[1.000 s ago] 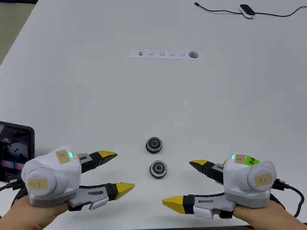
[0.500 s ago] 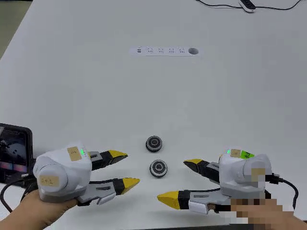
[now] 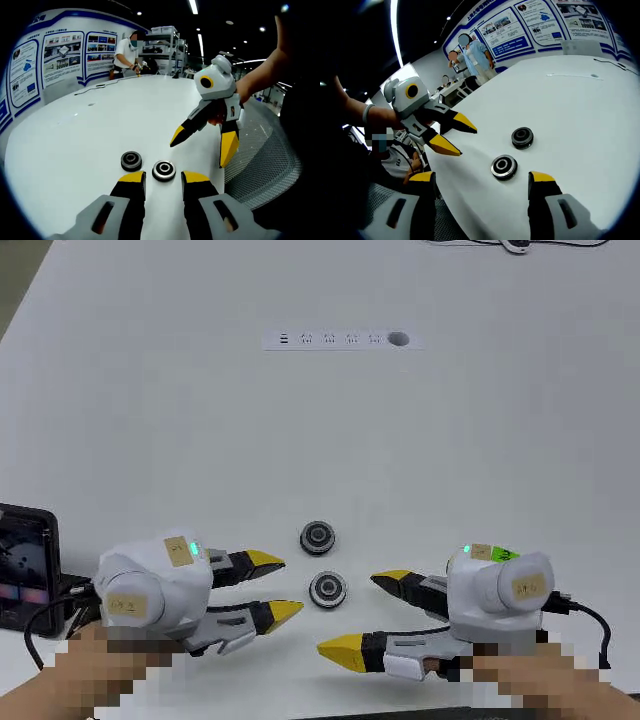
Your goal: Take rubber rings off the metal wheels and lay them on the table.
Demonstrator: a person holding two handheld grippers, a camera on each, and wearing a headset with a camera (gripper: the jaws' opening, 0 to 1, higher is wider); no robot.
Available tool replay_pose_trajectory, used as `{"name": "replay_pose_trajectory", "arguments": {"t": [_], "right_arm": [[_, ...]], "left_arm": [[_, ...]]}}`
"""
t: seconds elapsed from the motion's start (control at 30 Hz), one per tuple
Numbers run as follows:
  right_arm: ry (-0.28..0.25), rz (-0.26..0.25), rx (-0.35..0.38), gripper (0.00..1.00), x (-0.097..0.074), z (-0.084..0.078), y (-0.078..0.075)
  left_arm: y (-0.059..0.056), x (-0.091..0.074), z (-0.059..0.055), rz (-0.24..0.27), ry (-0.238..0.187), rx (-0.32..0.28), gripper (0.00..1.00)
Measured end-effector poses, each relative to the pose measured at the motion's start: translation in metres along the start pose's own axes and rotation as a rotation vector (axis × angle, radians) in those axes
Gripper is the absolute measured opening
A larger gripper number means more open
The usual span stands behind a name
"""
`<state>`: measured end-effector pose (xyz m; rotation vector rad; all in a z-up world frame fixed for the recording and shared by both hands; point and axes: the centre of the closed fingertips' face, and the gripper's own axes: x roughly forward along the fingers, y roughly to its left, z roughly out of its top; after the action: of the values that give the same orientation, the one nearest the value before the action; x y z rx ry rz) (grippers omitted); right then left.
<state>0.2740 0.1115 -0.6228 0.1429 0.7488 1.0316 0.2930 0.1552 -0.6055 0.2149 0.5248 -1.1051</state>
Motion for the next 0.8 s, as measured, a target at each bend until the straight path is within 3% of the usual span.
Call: {"name": "replay_pose_trajectory", "arguments": {"t": [0.8], "right_arm": [[-0.023, 0.027, 0.059, 0.75, 0.008, 0.005, 0.001]], "left_arm": [[-0.004, 0.029, -0.005, -0.044, 0.077, 0.064, 0.22]]}}
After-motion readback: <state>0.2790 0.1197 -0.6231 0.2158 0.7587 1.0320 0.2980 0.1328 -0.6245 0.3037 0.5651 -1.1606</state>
